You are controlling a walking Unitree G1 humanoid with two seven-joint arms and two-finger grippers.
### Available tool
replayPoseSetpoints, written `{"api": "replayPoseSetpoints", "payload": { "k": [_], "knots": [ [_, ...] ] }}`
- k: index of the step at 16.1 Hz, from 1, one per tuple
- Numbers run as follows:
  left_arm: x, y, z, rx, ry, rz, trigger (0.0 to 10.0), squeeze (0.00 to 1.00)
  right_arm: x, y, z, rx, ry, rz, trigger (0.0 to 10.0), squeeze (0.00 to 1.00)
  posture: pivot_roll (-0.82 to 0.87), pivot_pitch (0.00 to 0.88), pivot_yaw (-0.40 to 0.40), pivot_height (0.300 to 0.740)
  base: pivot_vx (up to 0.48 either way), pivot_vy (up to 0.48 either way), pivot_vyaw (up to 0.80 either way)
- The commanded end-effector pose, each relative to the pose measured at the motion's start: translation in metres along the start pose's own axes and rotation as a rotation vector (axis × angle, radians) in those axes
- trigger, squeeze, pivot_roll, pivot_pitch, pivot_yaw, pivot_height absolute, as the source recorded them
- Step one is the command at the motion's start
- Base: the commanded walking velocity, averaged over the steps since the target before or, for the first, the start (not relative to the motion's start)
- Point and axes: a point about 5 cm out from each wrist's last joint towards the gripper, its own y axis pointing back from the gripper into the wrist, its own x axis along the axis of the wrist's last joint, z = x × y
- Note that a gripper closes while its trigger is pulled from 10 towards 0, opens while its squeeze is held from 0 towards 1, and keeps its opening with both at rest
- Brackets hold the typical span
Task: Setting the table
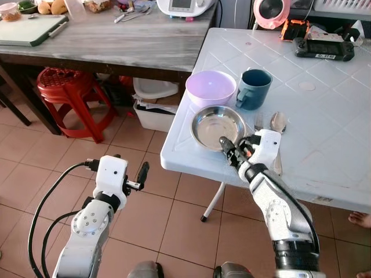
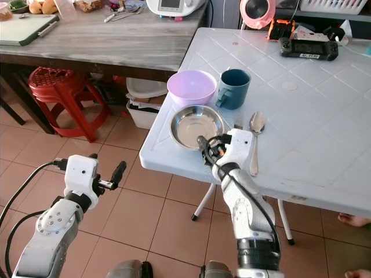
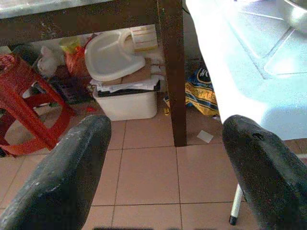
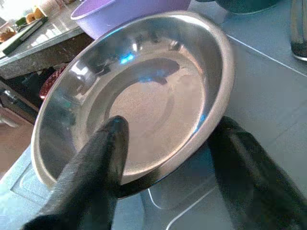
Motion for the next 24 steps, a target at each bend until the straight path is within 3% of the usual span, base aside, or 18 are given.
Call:
{"api": "replayPoseSetpoints", "payload": {
  "k": [1,3,10,23,24],
  "knots": [
    [0.005,0.000,-0.001,-0.015,-0.027,0.012,10.0,0.00,-0.005,-0.002,0.001,-0.021,-0.048,-0.041,1.3,0.00,0.03,0.086,0.071,0.740,0.000,0.000,0.00],
    [0.005,-0.001,0.000,-0.022,-0.033,0.013,10.0,0.00,-0.008,-0.002,0.003,-0.043,-0.111,-0.063,0.0,0.00,0.03,0.087,0.070,0.740,0.000,0.000,0.00],
    [0.005,-0.003,0.001,-0.035,-0.039,0.016,10.0,0.00,-0.007,-0.003,0.011,-0.099,-0.193,-0.086,0.0,0.00,0.03,0.080,0.071,0.740,0.000,0.000,0.00],
    [0.006,-0.004,0.001,-0.041,-0.049,0.027,10.0,0.00,-0.013,-0.003,0.019,-0.173,-0.212,-0.121,0.0,0.00,0.03,0.072,0.072,0.740,0.000,0.000,0.00],
    [0.007,-0.004,0.002,-0.044,-0.052,0.032,10.0,0.00,-0.013,-0.001,0.019,-0.203,-0.259,-0.115,0.0,0.00,0.03,0.070,0.070,0.740,0.000,0.000,0.00]
  ]
}}
